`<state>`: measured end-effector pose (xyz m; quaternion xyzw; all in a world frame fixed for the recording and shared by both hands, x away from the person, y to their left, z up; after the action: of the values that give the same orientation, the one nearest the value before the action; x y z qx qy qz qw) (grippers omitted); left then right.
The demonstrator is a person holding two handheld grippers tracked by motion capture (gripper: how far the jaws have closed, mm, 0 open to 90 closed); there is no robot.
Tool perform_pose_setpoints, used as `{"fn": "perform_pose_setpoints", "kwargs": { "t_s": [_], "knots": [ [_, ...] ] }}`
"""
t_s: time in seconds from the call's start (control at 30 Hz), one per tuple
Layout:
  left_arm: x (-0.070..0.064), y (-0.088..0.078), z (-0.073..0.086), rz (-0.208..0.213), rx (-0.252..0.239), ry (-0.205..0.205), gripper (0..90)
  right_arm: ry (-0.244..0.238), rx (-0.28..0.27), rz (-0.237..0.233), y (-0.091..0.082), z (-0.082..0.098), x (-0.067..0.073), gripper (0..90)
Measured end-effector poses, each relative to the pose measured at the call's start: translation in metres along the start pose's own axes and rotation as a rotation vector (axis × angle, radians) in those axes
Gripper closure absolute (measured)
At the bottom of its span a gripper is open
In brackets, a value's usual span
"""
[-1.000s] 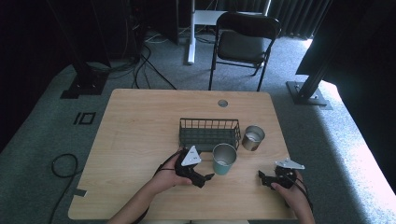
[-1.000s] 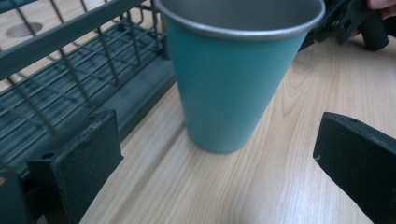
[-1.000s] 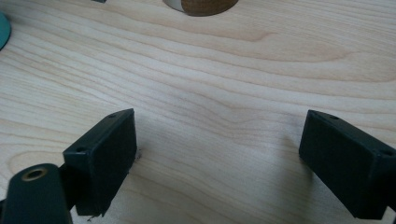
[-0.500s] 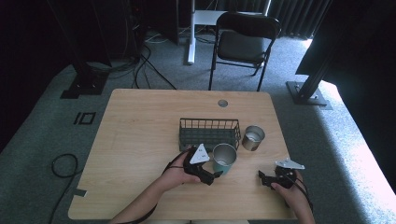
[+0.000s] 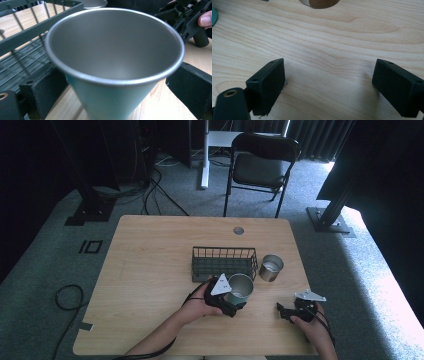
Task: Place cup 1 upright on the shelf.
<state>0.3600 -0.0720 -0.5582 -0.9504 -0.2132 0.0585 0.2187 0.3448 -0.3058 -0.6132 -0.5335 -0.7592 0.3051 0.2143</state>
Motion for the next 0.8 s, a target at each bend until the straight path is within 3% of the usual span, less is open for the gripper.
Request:
{"fn": "perform_pose_setpoints", "kwargs": {
  "t_s": [0.4,0.6,0.8],
  "knots": [
    [0.003,0.012,-0.011,-0.023,-0.052,-0.008,4.1,0.0,0.0,0.0,0.0,0.0,0.0,10.8],
    [0.0,0.02,-0.014,-0.032,-0.061,0.016,4.5,0.0,0.0,0.0,0.0,0.0,0.0,10.8],
    [0.0,0.023,-0.016,-0.044,-0.074,0.014,5.8,0.0,0.0,0.0,0.0,0.0,0.0,10.8]
  ]
}}
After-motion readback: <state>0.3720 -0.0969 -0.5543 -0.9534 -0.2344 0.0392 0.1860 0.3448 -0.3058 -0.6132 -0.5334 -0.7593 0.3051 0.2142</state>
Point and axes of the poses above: each handheld gripper's, and its own axes: y roughly forward along the jaws, z roughly out of its underside, x roughly to its left, the point moved 8 cm from there along y, roughly forward along the jaws, and after that the axes turned 1 degree about -y, right-handed, at the moved point
